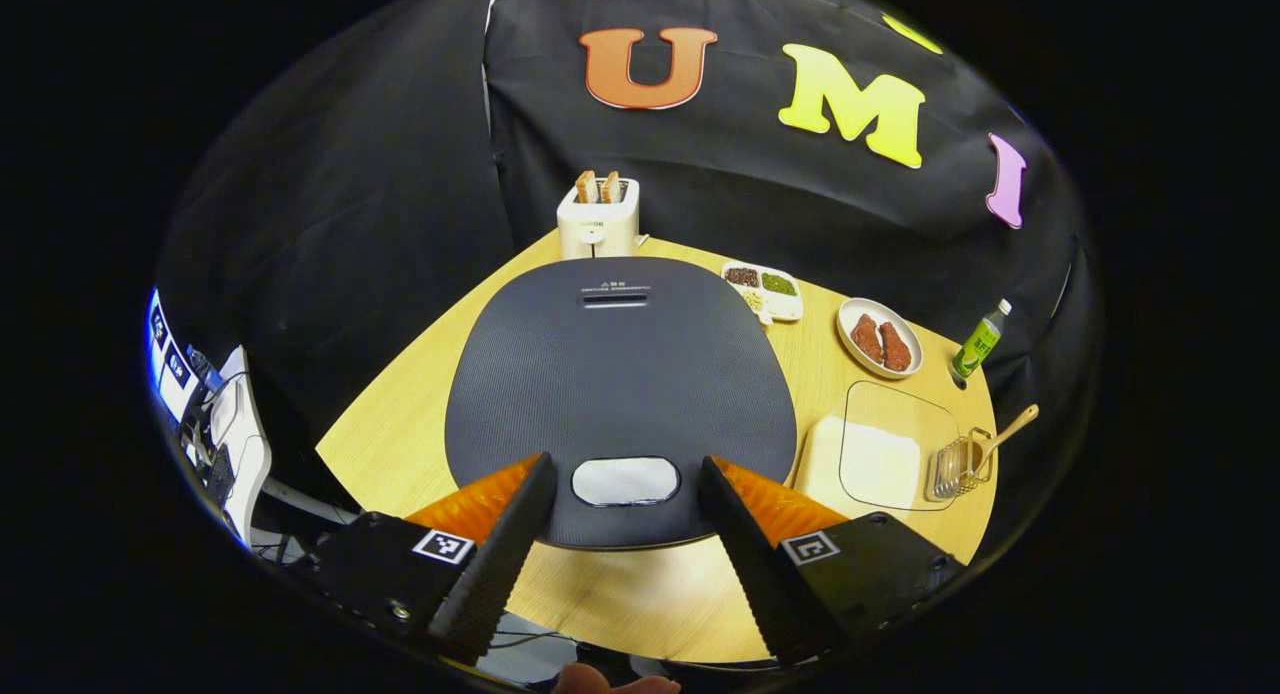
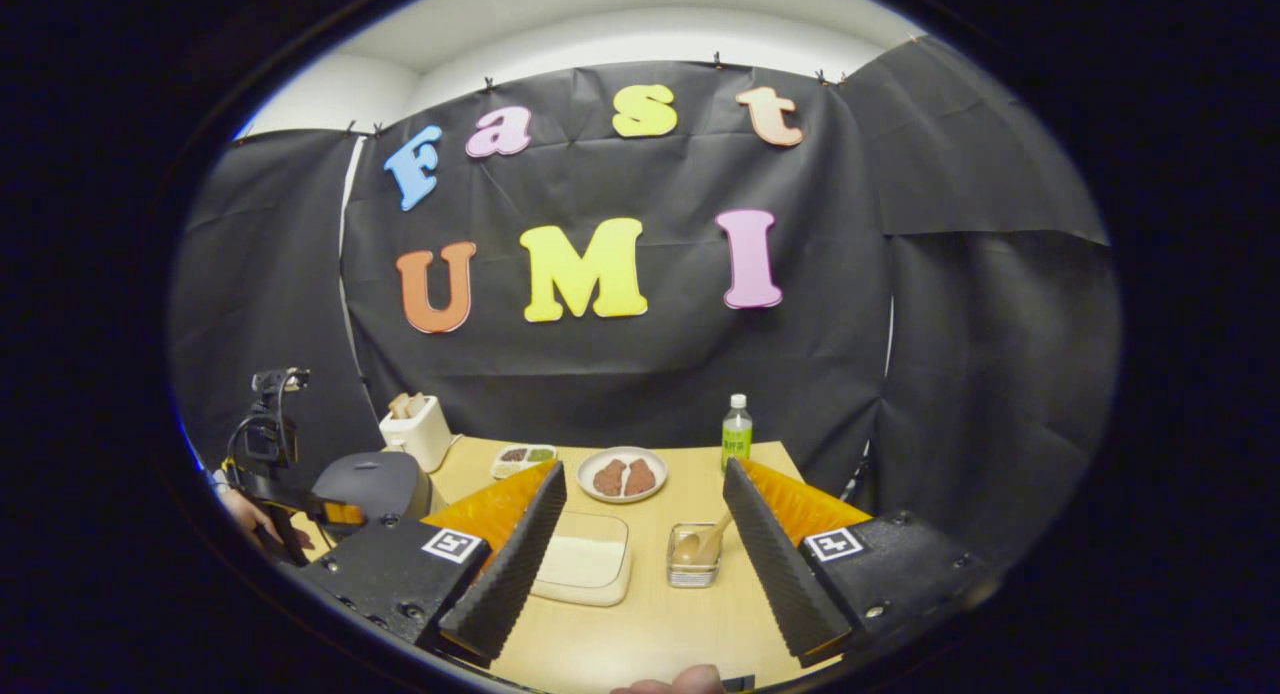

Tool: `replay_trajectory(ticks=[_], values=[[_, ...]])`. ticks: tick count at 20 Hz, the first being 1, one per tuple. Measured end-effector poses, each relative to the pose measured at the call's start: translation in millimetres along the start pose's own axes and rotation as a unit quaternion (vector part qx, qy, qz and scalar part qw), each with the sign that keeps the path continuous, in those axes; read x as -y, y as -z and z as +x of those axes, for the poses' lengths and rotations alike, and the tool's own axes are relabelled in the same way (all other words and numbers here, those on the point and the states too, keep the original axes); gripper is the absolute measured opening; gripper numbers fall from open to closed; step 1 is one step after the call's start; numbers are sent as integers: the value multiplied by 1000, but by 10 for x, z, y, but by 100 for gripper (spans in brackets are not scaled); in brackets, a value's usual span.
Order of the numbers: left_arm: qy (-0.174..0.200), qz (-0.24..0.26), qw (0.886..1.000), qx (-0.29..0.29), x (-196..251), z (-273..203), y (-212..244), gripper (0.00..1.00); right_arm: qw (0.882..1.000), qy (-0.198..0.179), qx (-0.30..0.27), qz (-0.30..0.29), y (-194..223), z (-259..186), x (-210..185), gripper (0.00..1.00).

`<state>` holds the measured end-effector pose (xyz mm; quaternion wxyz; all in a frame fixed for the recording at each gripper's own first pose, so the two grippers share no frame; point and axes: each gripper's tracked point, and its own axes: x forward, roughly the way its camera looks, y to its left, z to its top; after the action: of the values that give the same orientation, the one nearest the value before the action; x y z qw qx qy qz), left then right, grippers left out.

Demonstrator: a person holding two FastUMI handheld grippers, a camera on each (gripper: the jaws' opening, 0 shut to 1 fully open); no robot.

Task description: Close the left gripper, press the button to open the rice cooker; take a wooden spoon from the chopstick holder with the right hand, scoop a spoonful of rice and pour it into the rice cooker, then put the wooden spoon back into the chopstick holder.

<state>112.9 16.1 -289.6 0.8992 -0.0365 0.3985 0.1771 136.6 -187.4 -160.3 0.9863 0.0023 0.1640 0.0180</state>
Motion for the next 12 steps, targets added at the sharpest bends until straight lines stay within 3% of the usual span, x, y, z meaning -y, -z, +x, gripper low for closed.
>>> replay_trajectory(ticks=[3,4,7,10,12], values=[[22,-24,999,34,69,-155,-181,95,1000,-2,16,-7,-121,5,2,100],[36,-30,997,58,104,-263,-313,100,1000,2,26,-6,-212,-42,-5,100],[79,-4,987,138,224,-808,-692,96,998,17,63,-7,-436,-298,-24,100],[134,33,967,215,413,-1627,-912,100,995,29,98,-13,-643,-696,-134,100],[169,63,948,262,494,-2191,-936,95,992,35,123,-10,-783,-1026,-245,100]])
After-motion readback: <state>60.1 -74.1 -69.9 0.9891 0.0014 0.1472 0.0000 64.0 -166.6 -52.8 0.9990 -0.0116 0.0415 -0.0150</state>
